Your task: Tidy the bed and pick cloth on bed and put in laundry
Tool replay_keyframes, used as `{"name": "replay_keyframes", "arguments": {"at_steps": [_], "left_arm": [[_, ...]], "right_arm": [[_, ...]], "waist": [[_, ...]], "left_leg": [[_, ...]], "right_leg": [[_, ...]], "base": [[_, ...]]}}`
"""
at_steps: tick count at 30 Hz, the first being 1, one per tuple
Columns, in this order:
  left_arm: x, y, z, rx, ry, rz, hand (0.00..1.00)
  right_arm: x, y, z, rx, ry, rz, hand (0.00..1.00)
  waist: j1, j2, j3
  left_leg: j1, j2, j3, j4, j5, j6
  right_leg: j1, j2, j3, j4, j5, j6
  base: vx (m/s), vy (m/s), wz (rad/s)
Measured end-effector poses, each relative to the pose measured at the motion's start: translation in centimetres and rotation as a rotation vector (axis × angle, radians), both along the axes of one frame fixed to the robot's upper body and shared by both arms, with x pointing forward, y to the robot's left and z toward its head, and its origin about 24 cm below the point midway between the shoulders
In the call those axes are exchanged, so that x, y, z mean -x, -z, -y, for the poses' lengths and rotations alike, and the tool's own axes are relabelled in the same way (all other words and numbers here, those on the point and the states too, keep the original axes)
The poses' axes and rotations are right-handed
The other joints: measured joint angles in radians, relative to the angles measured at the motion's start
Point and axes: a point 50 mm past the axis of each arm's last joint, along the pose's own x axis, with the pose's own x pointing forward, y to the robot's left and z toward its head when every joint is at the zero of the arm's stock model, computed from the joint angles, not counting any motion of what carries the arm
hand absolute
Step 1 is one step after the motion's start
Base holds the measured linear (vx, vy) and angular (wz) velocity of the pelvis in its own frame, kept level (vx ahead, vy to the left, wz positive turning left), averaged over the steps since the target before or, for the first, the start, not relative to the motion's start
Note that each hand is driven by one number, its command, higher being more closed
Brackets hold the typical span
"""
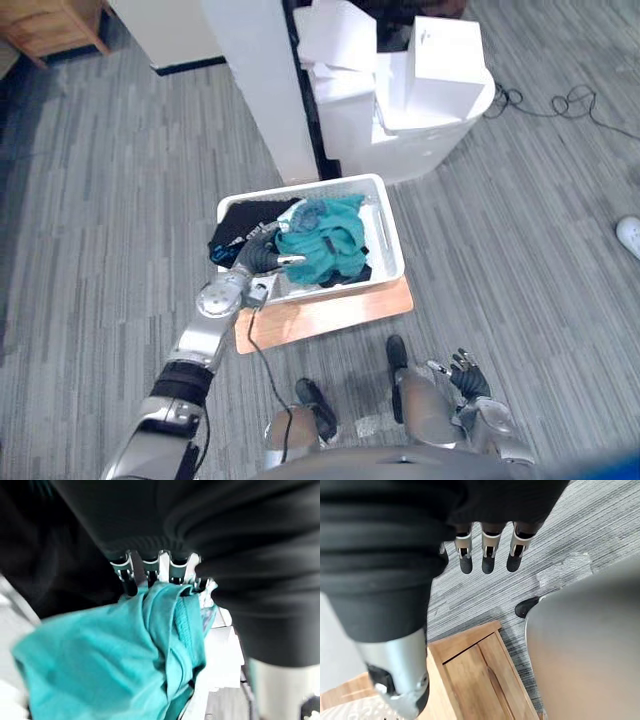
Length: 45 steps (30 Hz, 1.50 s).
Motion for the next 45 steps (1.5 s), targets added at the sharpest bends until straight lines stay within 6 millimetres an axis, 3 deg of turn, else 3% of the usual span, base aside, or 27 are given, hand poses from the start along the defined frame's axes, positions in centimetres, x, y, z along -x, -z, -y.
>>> {"name": "replay_keyframes", "arguments": {"at_steps": [8, 11, 17, 23, 28, 31, 33, 36, 38, 39, 40, 45], "left_arm": [[2.7, 3.2, -1.7, -0.248, 0.098, -0.218, 0.0], [3.2, 4.3, -2.7, -0.404, 0.128, -0.297, 0.0], [3.2, 5.0, -4.2, -0.509, 0.112, -0.348, 0.0], [2.3, 3.8, -4.7, -0.429, -0.005, -0.254, 0.0], [2.1, 1.3, -6.2, -0.177, -0.24, -0.058, 0.0], [4.0, 1.0, -7.2, -0.019, -0.39, 0.014, 0.0], [5.6, 2.4, -7.4, 0.079, -0.479, -0.018, 0.0], [9.7, 7.2, -6.1, 0.263, -0.616, -0.2, 0.0], [13.9, 11.6, -4.2, 0.335, -0.702, -0.396, 0.0], [15.0, 12.5, -3.8, 0.344, -0.721, -0.445, 0.0], [17.4, 14.4, -2.7, 0.349, -0.749, -0.558, 0.0], [22.5, 17.7, 0.0, 0.315, -0.748, -0.784, 0.0]], "right_arm": [[0.7, 0.2, 1.1, 0.012, -0.003, -0.033, 0.0], [0.7, 0.2, 1.3, 0.037, -0.028, -0.039, 0.0], [0.8, 0.1, 2.0, 0.064, -0.055, -0.062, 0.0], [0.8, 0.1, 2.2, 0.069, -0.055, -0.076, 0.0], [1.5, 0.3, 2.6, 0.082, -0.047, -0.097, 0.0], [2.5, 0.7, 2.4, 0.077, -0.051, -0.13, 0.0], [3.4, 1.0, 2.2, 0.064, -0.044, -0.153, 0.0], [5.6, 1.8, 1.8, 0.047, -0.045, -0.224, 0.0], [7.0, 2.3, 1.5, 0.036, -0.043, -0.267, 0.0], [7.2, 2.4, 1.4, 0.03, -0.038, -0.274, 0.0], [7.5, 2.5, 1.3, 0.019, -0.027, -0.284, 0.0], [8.1, 2.7, 1.4, 0.014, -0.016, -0.302, 0.0]], "waist": [[0.003, 0.048, -0.035], [-0.006, 0.069, -0.053], [-0.016, 0.097, -0.079], [-0.032, 0.102, -0.083], [-0.031, 0.098, -0.084], [-0.025, 0.073, -0.105], [-0.01, 0.053, -0.118], [0.017, 0.017, -0.141], [0.027, -0.006, -0.159], [0.029, -0.003, -0.161], [0.038, -0.006, -0.164], [0.053, -0.002, -0.185]], "left_leg": [[0.051, -0.022, -0.016, -0.04, 0.016, 0.003], [0.061, -0.026, -0.015, -0.055, 0.017, 0.001], [0.074, -0.032, 0.01, -0.064, 0.021, -0.014], [0.088, -0.032, 0.017, -0.058, 0.021, -0.037], [0.116, -0.024, 0.009, -0.054, 0.021, -0.04], [0.126, -0.012, -0.004, -0.054, 0.02, -0.039], [0.125, -0.005, -0.017, -0.054, 0.02, -0.035], [0.127, 0.005, -0.035, -0.056, 0.015, -0.027], [0.129, 0.004, -0.047, -0.069, 0.017, -0.025], [0.131, 0.004, -0.048, -0.07, 0.017, -0.025], [0.146, 0.002, -0.048, -0.074, 0.017, -0.025], [0.18, -0.006, -0.048, -0.104, 0.016, -0.025]], "right_leg": [[0.05, -0.018, -0.029, 0.003, -0.01, 0.005], [0.051, -0.02, -0.03, 0.025, -0.027, 0.008], [0.02, -0.02, -0.012, 0.069, -0.05, 0.011], [0.022, -0.021, -0.005, 0.089, -0.063, 0.01], [0.06, -0.021, -0.024, 0.097, -0.075, 0.008], [0.085, -0.014, -0.044, 0.086, -0.08, 0.005], [0.096, -0.01, -0.054, 0.076, -0.08, 0.005], [0.131, -0.003, -0.079, 0.038, -0.077, 0.004], [0.148, -0.003, -0.093, 0.016, -0.075, 0.005], [0.153, -0.003, -0.096, 0.013, -0.074, 0.005], [0.17, -0.003, -0.1, 0.002, -0.071, 0.005], [0.21, -0.002, -0.107, -0.029, -0.071, 0.005]], "base": [[-0.02, 0.009, 0.1], [-0.03, -0.005, 0.01], [0.02, 0.002, -0.07], [0.01, -0.001, -0.03], [0.0, -0.015, 0.09], [-0.01, -0.044, 0.2], [-0.01, -0.046, 0.16], [0.01, -0.034, 0.19], [0.05, -0.005, 0.2], [0.11, 0.016, 0.08], [0.09, 0.018, 0.04], [0.04, 0.013, 0.02]]}}
